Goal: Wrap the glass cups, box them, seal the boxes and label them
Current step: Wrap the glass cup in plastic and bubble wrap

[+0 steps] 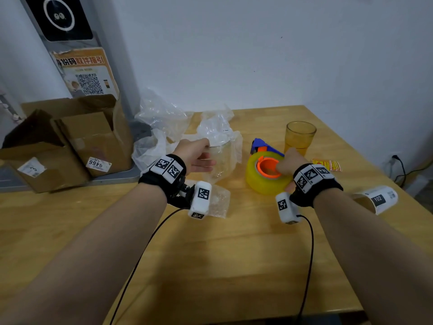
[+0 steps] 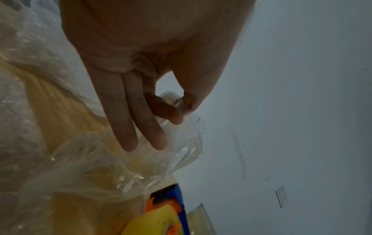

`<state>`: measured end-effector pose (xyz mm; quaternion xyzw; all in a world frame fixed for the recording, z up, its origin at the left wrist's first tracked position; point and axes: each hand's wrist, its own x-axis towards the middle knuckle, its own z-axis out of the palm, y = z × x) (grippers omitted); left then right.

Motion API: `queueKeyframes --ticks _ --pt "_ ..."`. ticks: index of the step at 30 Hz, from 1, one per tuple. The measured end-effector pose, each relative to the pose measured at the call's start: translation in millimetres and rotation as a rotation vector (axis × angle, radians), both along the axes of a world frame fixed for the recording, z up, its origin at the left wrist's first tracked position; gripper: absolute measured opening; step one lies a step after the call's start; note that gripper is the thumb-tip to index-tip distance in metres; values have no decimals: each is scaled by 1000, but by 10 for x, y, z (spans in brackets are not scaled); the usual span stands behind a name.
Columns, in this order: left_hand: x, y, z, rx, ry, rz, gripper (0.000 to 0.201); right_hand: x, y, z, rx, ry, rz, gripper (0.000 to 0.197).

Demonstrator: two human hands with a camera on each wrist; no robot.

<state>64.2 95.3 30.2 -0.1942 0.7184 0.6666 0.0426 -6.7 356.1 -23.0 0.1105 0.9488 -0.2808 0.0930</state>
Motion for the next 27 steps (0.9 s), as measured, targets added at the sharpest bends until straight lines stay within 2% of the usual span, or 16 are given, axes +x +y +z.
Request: queueKeyframes --ticks 1,2,6,10,12,14,16,19,22,24,27 --pt "7 -6 -1 1 -2 -3 14 21 -9 11 -81 21 -8 57" --pt "14 -15 -4 3 -3 -5 14 49 -11 36 -152 69 -9 60" --pt "41 -81 -15 17 -16 -12 15 127 -29 236 -328 354 -9 49" --pt "43 -155 -43 52 -71 3 9 159 -104 518 -444 562 30 45" --pt "22 -213 -81 63 -76 41 11 189 -174 637 -425 638 90 44" --pt "3 -273 -148 182 -77 61 11 214 -250 730 -388 690 151 46" --pt "22 -303 -239 301 -92 62 9 240 -320 805 -335 705 184 49" --pt "87 -306 -371 365 -143 35 7 258 -408 878 -253 703 218 54" --pt "145 -340 -372 322 -167 -4 4 274 -481 913 -155 697 253 54" --pt "147 -376 -306 264 -156 1 10 282 -529 917 -86 692 273 54" --pt "101 -427 -241 101 -71 60 36 281 -595 912 -27 692 286 53"
